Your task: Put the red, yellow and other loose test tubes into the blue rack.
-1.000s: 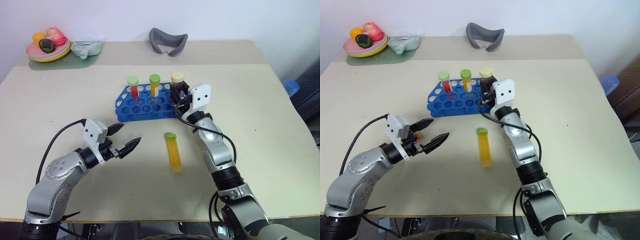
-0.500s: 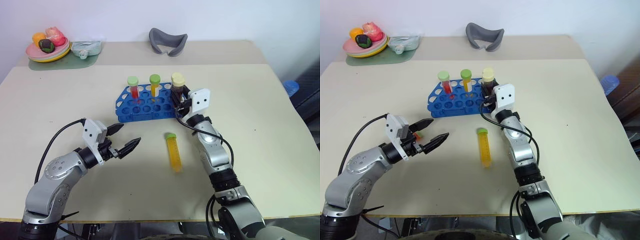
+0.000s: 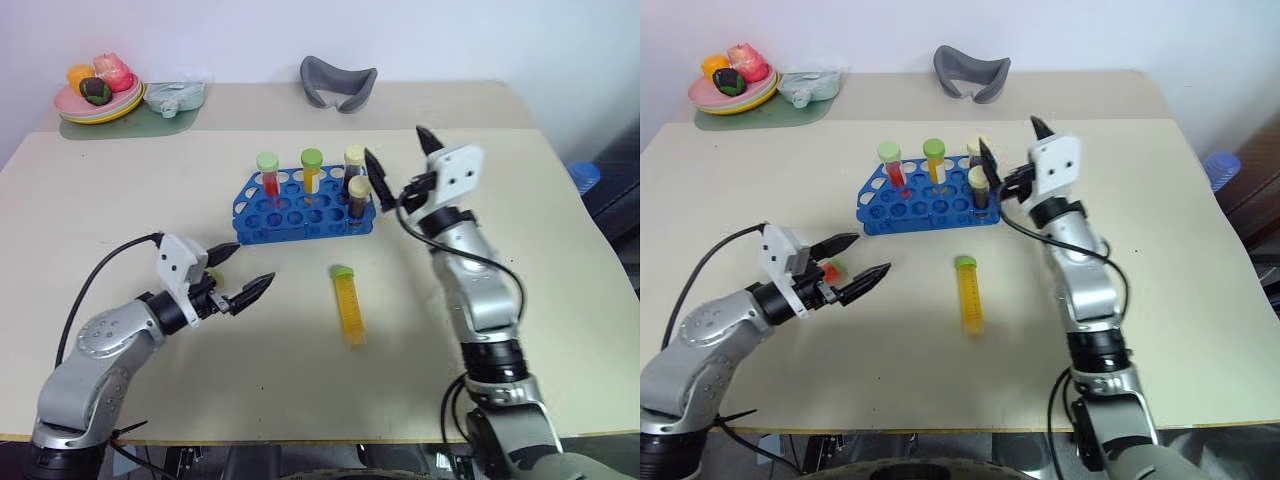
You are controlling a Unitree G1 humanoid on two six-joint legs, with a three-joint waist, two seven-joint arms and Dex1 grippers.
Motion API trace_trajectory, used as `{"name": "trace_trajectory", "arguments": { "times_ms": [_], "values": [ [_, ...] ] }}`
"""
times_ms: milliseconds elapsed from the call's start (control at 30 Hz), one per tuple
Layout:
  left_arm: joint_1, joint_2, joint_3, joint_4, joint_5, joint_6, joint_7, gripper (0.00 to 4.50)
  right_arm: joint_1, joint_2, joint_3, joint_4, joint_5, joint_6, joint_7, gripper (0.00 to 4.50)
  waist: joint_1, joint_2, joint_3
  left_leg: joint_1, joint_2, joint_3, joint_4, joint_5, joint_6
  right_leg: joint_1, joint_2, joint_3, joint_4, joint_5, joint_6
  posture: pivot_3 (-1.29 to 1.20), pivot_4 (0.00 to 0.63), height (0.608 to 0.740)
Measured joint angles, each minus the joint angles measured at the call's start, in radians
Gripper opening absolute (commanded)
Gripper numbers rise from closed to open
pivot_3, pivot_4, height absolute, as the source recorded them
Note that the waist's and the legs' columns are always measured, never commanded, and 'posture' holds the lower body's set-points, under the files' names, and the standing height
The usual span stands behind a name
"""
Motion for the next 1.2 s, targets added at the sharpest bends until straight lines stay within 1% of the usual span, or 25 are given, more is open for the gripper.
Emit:
{"name": "trace_trajectory", "arguments": {
  "times_ms": [133, 167, 200, 267, 333, 367, 433, 467, 533, 567, 633, 733, 800, 867, 933, 1033, 1100, 1200],
  "values": [
    [-0.013, 0.022, 0.015, 0.012, 0.0, 0.002, -0.012, 4.5, 0.05, -0.146, -0.043, -0.152, 0.162, 0.25, 0.098, 4.42, -0.002, 0.001, 0.0, 0.0, 0.0, 0.0, 0.0, 0.0, 0.0, 0.0, 0.0, 0.0, 0.0, 0.0, 0.0, 0.0, 0.15, 0.74],
    [-0.018, 0.029, 0.017, 0.024, 0.001, 0.001, -0.022, 4.5, 0.051, -0.204, -0.061, -0.202, 0.241, 0.372, 0.113, 4.42, -0.001, 0.001, 0.001, 0.0, 0.0, 0.0, 0.0, 0.0, 0.0, 0.0, 0.0, 0.0, 0.001, 0.0, 0.0, 0.0, 0.15, 0.74],
    [-0.02, 0.041, 0.017, 0.033, 0.003, 0.001, -0.028, 4.5, 0.05, -0.24, -0.077, -0.235, 0.297, 0.449, 0.116, 4.42, -0.001, 0.001, 0.0, 0.0, 0.0, 0.0, 0.0, 0.0, 0.0, 0.0, 0.001, 0.0, 0.001, 0.0, 0.0, 0.0, 0.15, 0.74],
    [-0.024, 0.061, 0.016, 0.056, 0.019, -0.004, -0.052, 4.5, 0.028, -0.315, -0.112, -0.322, 0.449, 0.668, 0.107, 4.42, -0.003, 0.001, 0.0, 0.001, 0.0, 0.0, 0.0, 0.0, 0.0, 0.0, 0.001, 0.001, 0.001, 0.0, 0.0, 0.0, 0.15, 0.74],
    [-0.031, 0.066, 0.008, 0.068, 0.03, -0.01, -0.068, 4.5, -0.005, -0.357, -0.1, -0.394, 0.556, 0.834, 0.082, 4.42, -0.003, 0.001, 0.0, 0.001, 0.0, 0.0, 0.0, 0.0, 0.001, 0.0, 0.001, 0.001, 0.001, 0.0, 0.0, 0.0, 0.15, 0.74],
    [-0.031, 0.066, 0.001, 0.069, 0.035, -0.012, -0.074, 4.5, -0.018, -0.367, -0.087, -0.427, 0.594, 0.896, 0.068, 4.42, -0.002, 0.001, 0.0, 0.001, 0.0, 0.0, 0.0, 0.0, 0.001, 0.0, 0.001, 0.0, 0.0, 0.0, 0.0, 0.0, 0.15, 0.74],
    [-0.034, 0.066, -0.012, 0.075, 0.046, -0.017, -0.085, 4.5, -0.064, -0.345, -0.065, -0.463, 0.68, 1.082, 0.003, 4.42, -0.001, 0.001, 0.0, 0.001, 0.0, 0.0, 0.0, 0.0, 0.001, 0.0, 0.001, 0.0, 0.0, 0.0, 0.0, 0.0, 0.15, 0.74],
    [-0.035, 0.065, -0.014, 0.078, 0.047, -0.018, -0.087, 4.5, -0.089, -0.304, -0.065, -0.458, 0.706, 1.164, -0.036, 4.42, -0.002, 0.0, 0.0, 0.001, 0.0, 0.0, 0.001, 0.0, 0.001, 0.0, 0.001, 0.001, 0.0, 0.0, 0.0, 0.0, 0.15, 0.74],
    [-0.046, 0.061, -0.02, 0.079, 0.047, -0.021, -0.091, 4.5, -0.148, -0.2, -0.06, -0.399, 0.78, 1.324, -0.159, 4.42, -0.003, 0.0, 0.0, 0.001, 0.0, 0.0, 0.001, 0.0, 0.0, 0.0, 0.001, 0.001, 0.001, 0.0, 0.0, 0.0, 0.15, 0.74],
    [-0.049, 0.061, -0.022, 0.079, 0.048, -0.023, -0.095, 4.5, -0.161, -0.186, -0.045, -0.366, 0.826, 1.362, -0.218, 4.42, -0.002, 0.0, 0.0, 0.001, 0.0, 0.0, 0.001, 0.0, 0.0, 0.0, 0.001, 0.0, 0.001, 0.0, 0.0, 0.0, 0.15, 0.74],
    [-0.048, 0.062, -0.023, 0.081, 0.058, -0.024, -0.104, 4.5, -0.189, -0.19, -0.001, -0.295, 0.945, 1.394, -0.353, 4.42, 0.0, 0.0, 0.0, -0.001, 0.0, 0.0, 0.001, 0.0, 0.001, 0.0, 0.0, 0.0, 0.0, 0.0, 0.0, 0.0, 0.15, 0.74],
    [-0.049, 0.063, -0.034, 0.084, 0.068, -0.027, -0.118, 4.5, -0.256, -0.233, 0.085, -0.171, 1.172, 1.384, -0.58, 4.42, -0.002, 0.0, 0.0, -0.001, 0.0, 0.0, 0.001, 0.0, 0.001, 0.0, 0.0, 0.0, -0.001, 0.0, 0.0, 0.0, 0.15, 0.74],
    [-0.047, 0.063, -0.041, 0.084, 0.07, -0.029, -0.128, 4.5, -0.306, -0.39, 0.251, -0.082, 1.454, 1.261, -0.832, 4.42, 0.0, 0.0, 0.0, -0.002, 0.0, 0.0, 0.002, 0.0, 0.001, -0.001, -0.001, 0.0, -0.001, 0.0, 0.0, 0.0, 0.15, 0.74],
    [-0.046, 0.063, -0.041, 0.086, 0.073, -0.029, -0.129, 4.5, -0.339, -0.459, 0.35, -0.037, 1.608, 1.161, -0.988, 4.42, -0.003, 0.0, 0.0, -0.002, 0.0, 0.0, 0.002, -0.001, 0.001, -0.001, 0.0, 0.0, -0.001, 0.0, 0.0, 0.0, 0.15, 0.74],
    [-0.047, 0.06, -0.042, 0.086, 0.076, -0.03, -0.129, 4.5, -0.363, -0.468, 0.424, -0.022, 1.668, 1.093, -1.067, 4.42, -0.014, 0.0, 0.0, -0.002, 0.0, 0.0, 0.002, -0.001, 0.001, -0.001, 0.001, 0.0, 0.0, 0.0, 0.0, 0.0, 0.15, 0.74],
    [-0.039, 0.051, -0.047, 0.083, 0.076, -0.029, -0.126, 4.5, -0.383, -0.439, 0.507, 0.004, 1.685, 1.038, -1.162, 4.42, -0.026, 0.0, 0.0, -0.002, 0.0, -0.001, 0.002, -0.001, 0.001, -0.001, 0.001, 0.0, 0.0, 0.0, 0.0, 0.0, 0.15, 0.74],
    [-0.036, 0.046, -0.053, 0.077, 0.076, -0.029, -0.124, 4.5, -0.383, -0.419, 0.527, 0.017, 1.686, 1.019, -1.206, 4.42, -0.025, 0.0, 0.0, -0.002, 0.0, -0.001, 0.002, 0.0, 0.001, -0.001, 0.001, 0.0, 0.001, 0.0, 0.0, 0.0, 0.15, 0.74],
    [-0.03, 0.039, -0.057, 0.072, 0.076, -0.029, -0.119, 4.5, -0.383, -0.332, 0.527, 0.064, 1.687, 0.989, -1.298, 4.42, -0.026, 0.0, 0.0, -0.002, 0.0, -0.001, 0.002, 0.0, 0.001, -0.002, 0.001, 0.0, 0.002, 0.0, 0.0, 0.0, 0.15, 0.74]
  ]
}}
